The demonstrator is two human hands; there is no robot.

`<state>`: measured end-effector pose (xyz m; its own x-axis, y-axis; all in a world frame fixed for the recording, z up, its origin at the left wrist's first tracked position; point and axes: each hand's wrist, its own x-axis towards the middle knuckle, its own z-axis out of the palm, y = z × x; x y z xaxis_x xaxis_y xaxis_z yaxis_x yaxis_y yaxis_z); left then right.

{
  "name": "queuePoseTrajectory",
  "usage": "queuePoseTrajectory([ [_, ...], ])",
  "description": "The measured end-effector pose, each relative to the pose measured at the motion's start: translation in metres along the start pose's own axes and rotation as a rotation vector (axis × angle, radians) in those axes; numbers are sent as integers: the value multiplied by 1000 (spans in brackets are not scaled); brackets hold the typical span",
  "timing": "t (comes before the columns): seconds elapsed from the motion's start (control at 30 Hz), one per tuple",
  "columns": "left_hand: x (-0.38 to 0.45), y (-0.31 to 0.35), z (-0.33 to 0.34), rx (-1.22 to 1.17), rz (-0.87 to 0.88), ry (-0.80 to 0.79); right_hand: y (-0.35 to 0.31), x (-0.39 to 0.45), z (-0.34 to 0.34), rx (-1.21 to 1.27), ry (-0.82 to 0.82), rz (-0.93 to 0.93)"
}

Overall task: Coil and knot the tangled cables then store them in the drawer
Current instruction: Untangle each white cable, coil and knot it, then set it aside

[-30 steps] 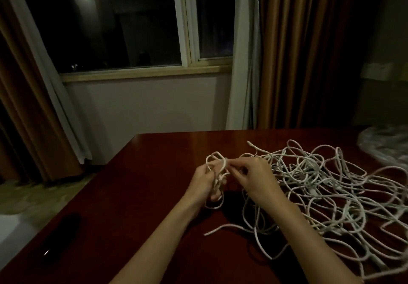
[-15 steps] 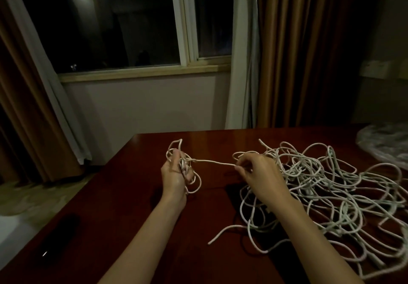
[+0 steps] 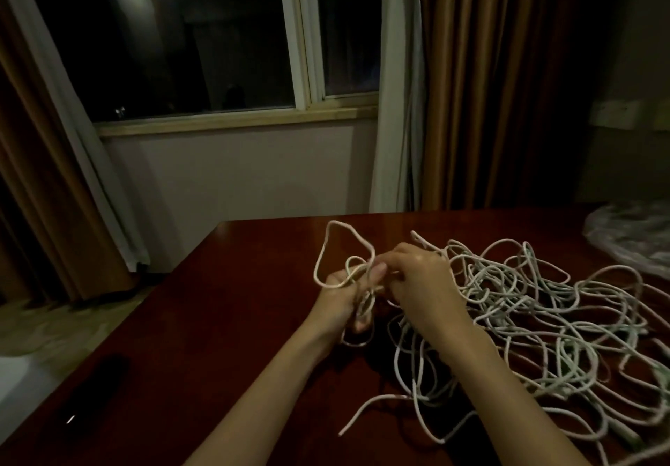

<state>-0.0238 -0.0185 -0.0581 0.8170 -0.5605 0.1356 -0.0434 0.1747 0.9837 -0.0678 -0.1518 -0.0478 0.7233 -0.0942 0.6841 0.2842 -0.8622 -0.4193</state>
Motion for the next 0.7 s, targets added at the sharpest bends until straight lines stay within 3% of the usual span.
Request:
queuePoseTrajectory([
  [0.1, -4, 2, 3, -27, 8, 40, -4, 0, 6, 47, -15, -49],
  [0.27, 1, 2, -5, -52, 22, 230, -4, -1, 6, 146, -82, 120],
  [0.37, 6, 1, -15, -123, 39, 369, 9, -3, 3, -6, -197, 154],
  [0.47, 10, 11, -38, -347, 64, 583, 17, -4, 1, -164, -264, 131],
  [0.6, 10, 8, -74, -486, -23, 756, 22, -2, -4, 30, -154, 221],
  [0.7, 12, 3, -73, -463, -84, 731, 14, 1, -8, 217, -148, 242],
])
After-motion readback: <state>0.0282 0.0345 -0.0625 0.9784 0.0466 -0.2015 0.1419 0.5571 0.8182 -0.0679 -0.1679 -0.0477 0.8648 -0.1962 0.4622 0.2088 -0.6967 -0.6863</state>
